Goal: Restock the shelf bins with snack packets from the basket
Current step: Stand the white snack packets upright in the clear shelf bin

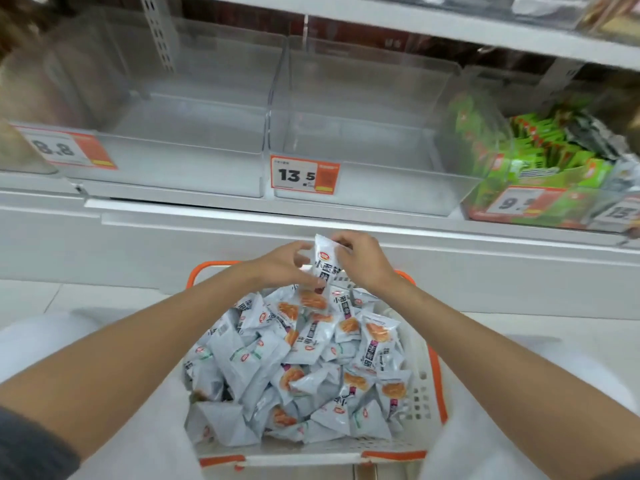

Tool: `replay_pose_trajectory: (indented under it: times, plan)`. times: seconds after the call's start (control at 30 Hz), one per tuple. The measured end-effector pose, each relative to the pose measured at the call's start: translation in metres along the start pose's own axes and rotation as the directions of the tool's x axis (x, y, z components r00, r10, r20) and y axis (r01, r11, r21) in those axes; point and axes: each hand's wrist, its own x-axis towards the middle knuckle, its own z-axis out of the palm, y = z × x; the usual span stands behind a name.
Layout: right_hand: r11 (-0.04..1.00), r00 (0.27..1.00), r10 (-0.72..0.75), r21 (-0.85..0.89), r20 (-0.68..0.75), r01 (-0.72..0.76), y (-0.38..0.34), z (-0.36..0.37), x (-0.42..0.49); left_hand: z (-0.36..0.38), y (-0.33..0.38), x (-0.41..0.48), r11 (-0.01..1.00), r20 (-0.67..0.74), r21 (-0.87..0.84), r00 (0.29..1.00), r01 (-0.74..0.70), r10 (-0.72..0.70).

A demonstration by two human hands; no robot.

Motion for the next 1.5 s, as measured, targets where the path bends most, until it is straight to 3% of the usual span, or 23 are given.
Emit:
replay_pose_trajectory:
  times: [0.1,0.2,0.3,0.43,0.57,0.77,0.87,0.93,1.03,1.13,1.27,1.4,1.5]
  plan:
    - [0.976,0.997,0.064,0.212,-0.035,-0.055,-0.018,-0.01,-0.006,0.012,0.01,-0.012,0.999,0.068,-0.041,0.997,-0.029,0.032]
    - [0.967,0.991,0.093,0.246,-0.099,-0.067,-0.031,-0.014,-0.006,0.023,0.015,-0.023,0.993,0.048,-0.108,0.997,-0.057,0.062]
    - [0.999,0.987,-0.004,0.034,-0.161,0.01,-0.033,-0.02,-0.009,0.031,0.017,-0.035,0.98,0.036,-0.187,0.997,-0.065,0.073]
    - [0.973,0.974,-0.085,-0.23,-0.211,0.036,-0.034,-0.023,-0.013,0.039,0.022,-0.045,0.98,0.031,-0.16,0.992,-0.118,0.124]
    - [0.974,0.946,-0.006,-0.218,-0.323,-0.068,-0.024,-0.03,-0.01,0.04,0.024,-0.041,0.981,0.029,-0.101,0.985,-0.167,0.171]
    - [0.977,0.957,0.08,-0.167,-0.277,-0.13,-0.007,-0.022,-0.019,0.046,0.013,-0.03,0.985,-0.002,-0.004,0.985,-0.172,0.172]
    - [0.994,0.979,0.058,-0.082,-0.196,-0.075,-0.004,-0.024,-0.016,0.045,0.009,-0.029,0.984,0.001,0.04,0.984,-0.176,0.176]
    - [0.993,0.988,0.102,0.073,-0.116,-0.093,-0.001,-0.027,-0.017,0.044,0.006,-0.032,0.986,-0.009,0.033,0.987,-0.162,0.162]
    - [0.881,0.953,0.207,0.383,0.22,-0.279,-0.005,-0.029,-0.029,0.039,0.011,-0.035,0.977,-0.103,-0.079,0.977,-0.197,0.188]
    - [0.824,0.848,0.163,0.403,0.505,-0.398,-0.008,-0.02,-0.04,0.029,0.019,-0.031,0.96,-0.236,-0.051,0.938,-0.274,0.255]
    - [0.756,0.869,0.122,0.522,0.479,-0.394,-0.018,-0.016,-0.041,0.014,0.025,-0.031,0.97,-0.233,-0.067,0.949,-0.235,0.214]
    - [0.763,0.907,0.113,0.549,0.406,-0.341,-0.028,-0.028,-0.036,-0.001,0.049,-0.039,0.916,-0.063,-0.381,0.992,-0.128,0.112]
    - [0.786,0.916,0.106,0.532,0.386,-0.315,-0.035,-0.038,-0.033,-0.006,0.065,-0.045,0.944,-0.085,-0.295,0.988,-0.147,0.127]
